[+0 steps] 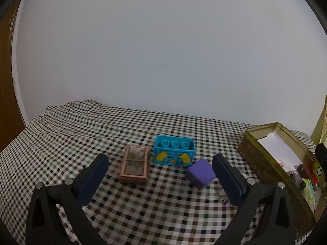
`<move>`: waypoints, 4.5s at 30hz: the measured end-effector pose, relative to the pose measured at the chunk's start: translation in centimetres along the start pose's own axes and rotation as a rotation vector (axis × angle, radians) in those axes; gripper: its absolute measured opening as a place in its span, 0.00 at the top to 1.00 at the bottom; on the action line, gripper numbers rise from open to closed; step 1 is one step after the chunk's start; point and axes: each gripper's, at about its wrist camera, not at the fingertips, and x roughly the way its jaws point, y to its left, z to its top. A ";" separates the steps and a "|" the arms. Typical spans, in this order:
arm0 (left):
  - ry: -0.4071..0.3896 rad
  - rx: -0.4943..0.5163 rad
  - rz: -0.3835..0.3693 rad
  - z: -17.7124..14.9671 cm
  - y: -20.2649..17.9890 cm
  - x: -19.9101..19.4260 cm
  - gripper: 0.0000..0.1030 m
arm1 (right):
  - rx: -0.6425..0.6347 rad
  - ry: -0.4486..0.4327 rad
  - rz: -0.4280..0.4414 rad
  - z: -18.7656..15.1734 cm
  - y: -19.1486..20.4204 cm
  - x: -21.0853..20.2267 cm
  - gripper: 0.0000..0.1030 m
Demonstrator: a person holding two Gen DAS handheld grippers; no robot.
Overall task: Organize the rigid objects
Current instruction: 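Withdraw both grippers from the tray back toward the table items, then grasp the white plug adapter with the right gripper, then grasp the copper-framed photo frame with the left gripper while the right holds the adapter, then carry the photo frame and plug adapter toward the gold tin tray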
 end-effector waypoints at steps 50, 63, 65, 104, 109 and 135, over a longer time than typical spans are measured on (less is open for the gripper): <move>0.191 -0.048 0.130 0.9 8.6 5.0 0.01 | -0.157 0.632 0.061 -5.0 9.7 10.7 0.43; 0.311 0.053 -0.008 0.4 4.7 8.4 0.01 | -0.188 0.426 0.053 -3.2 8.7 7.1 0.43; 0.336 0.055 0.011 0.4 4.6 9.1 0.01 | -0.204 0.376 0.044 -2.9 8.9 6.4 0.43; 0.056 -0.074 -0.074 1.8 8.3 5.8 0.56 | -0.151 0.179 0.081 -0.7 8.4 4.1 0.43; 0.018 -0.034 -0.029 1.6 6.8 5.0 0.56 | -0.159 0.154 0.088 -0.5 8.4 3.9 0.43; -0.032 0.045 0.017 0.7 2.5 2.4 0.56 | -0.175 0.079 0.186 0.1 6.5 2.9 0.43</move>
